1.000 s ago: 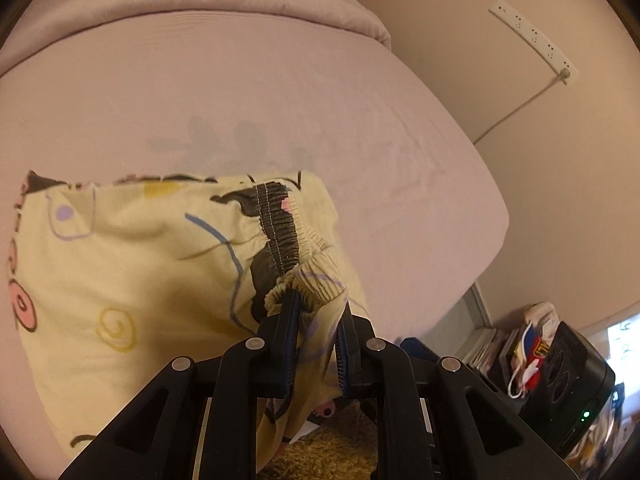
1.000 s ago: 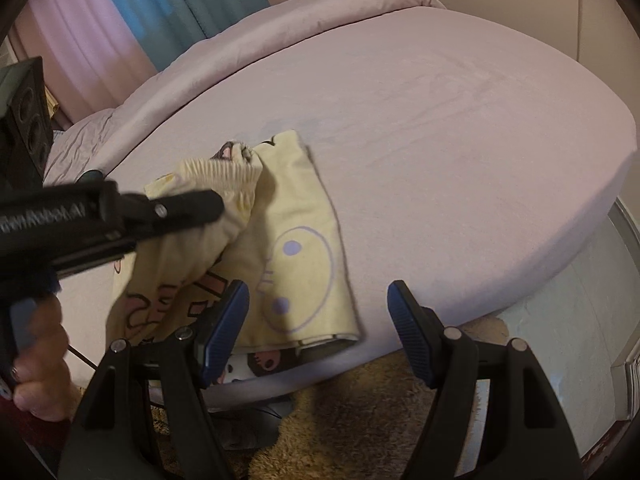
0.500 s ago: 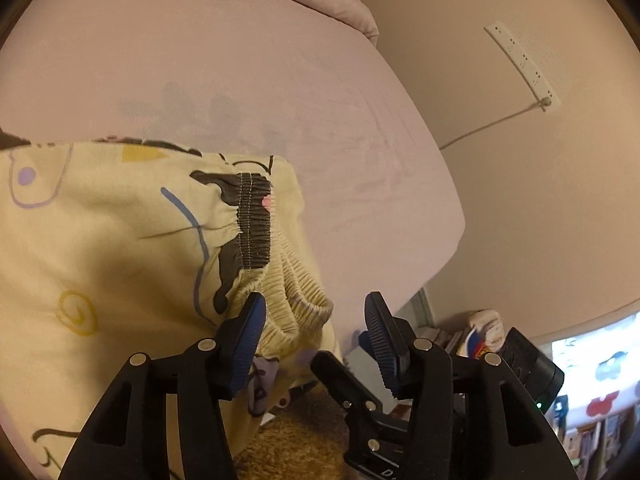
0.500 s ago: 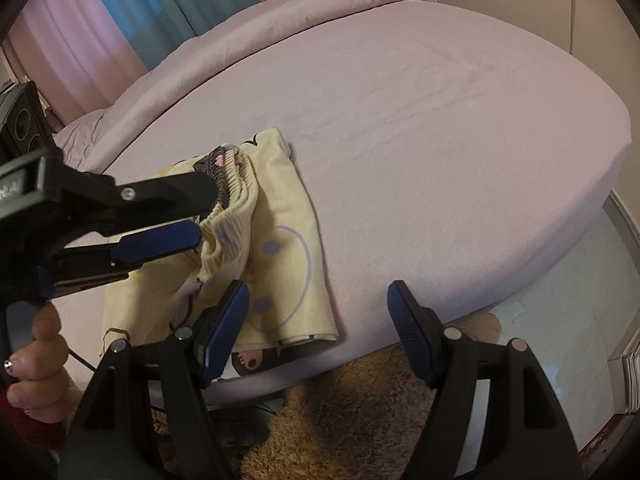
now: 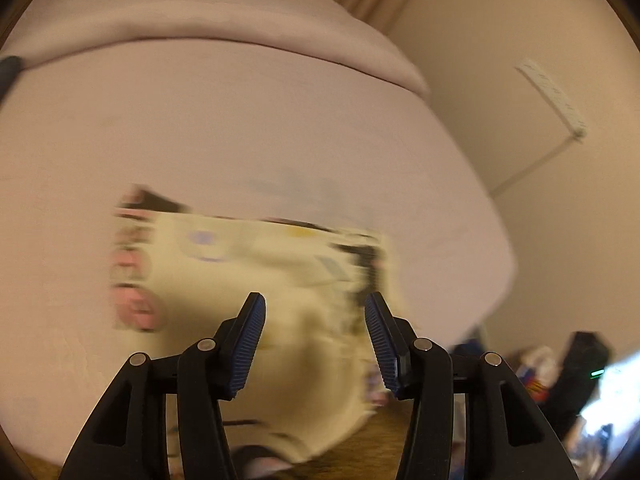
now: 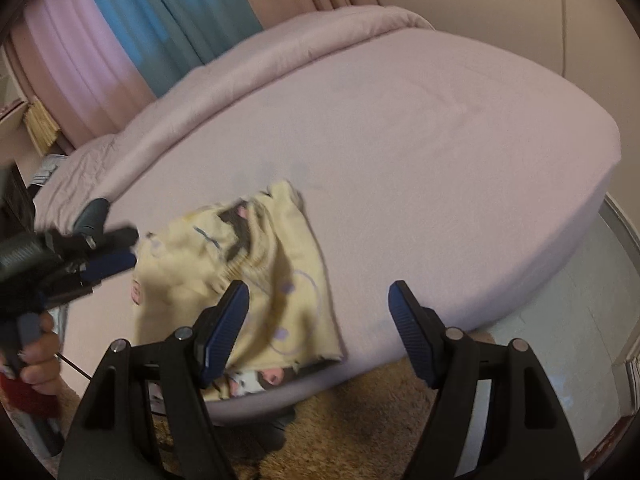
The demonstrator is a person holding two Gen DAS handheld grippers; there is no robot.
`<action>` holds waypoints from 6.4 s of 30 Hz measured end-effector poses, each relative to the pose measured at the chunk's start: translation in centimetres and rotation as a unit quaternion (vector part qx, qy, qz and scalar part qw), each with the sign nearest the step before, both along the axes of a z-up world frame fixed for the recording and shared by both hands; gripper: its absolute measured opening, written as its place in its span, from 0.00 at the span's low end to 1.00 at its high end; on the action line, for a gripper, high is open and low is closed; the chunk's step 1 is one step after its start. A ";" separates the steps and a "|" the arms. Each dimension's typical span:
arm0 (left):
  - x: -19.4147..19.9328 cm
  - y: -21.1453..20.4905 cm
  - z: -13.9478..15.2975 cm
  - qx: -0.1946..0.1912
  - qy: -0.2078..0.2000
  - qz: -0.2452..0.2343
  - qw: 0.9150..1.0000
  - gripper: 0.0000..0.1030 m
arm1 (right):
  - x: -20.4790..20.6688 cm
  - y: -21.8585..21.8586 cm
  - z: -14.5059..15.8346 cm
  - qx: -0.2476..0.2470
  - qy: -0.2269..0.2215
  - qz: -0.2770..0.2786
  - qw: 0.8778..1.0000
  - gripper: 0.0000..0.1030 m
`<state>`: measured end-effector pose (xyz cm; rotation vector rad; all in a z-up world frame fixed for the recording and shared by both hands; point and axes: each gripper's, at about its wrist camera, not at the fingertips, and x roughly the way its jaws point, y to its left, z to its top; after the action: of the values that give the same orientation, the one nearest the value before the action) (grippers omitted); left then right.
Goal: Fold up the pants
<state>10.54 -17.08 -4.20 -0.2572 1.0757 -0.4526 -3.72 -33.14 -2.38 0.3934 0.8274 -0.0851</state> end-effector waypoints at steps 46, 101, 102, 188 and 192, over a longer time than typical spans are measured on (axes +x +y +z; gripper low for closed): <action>-2.0 4.9 -7.1 0.090 0.068 0.042 0.993 0.51 | 5.4 5.1 -4.4 -0.062 0.067 0.122 0.988 0.03; -0.8 9.7 -5.4 0.048 0.046 0.088 0.994 0.67 | 9.0 -0.4 -0.8 0.031 0.070 0.096 0.992 0.80; -0.5 9.8 -6.0 0.044 0.058 0.084 0.994 0.67 | 8.7 -0.8 -1.5 0.047 0.080 0.098 0.991 0.80; -5.2 12.5 2.5 0.146 -0.090 0.169 0.971 0.71 | 3.2 15.1 4.7 -0.149 -0.055 0.109 0.981 0.85; -5.3 12.1 2.6 0.150 -0.093 0.167 0.970 0.71 | 2.9 15.4 4.8 -0.150 -0.057 0.107 0.981 0.85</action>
<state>5.21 -5.02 -1.60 -0.1198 0.8807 -0.0086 -0.80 -17.69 2.37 0.0238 0.7263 0.0135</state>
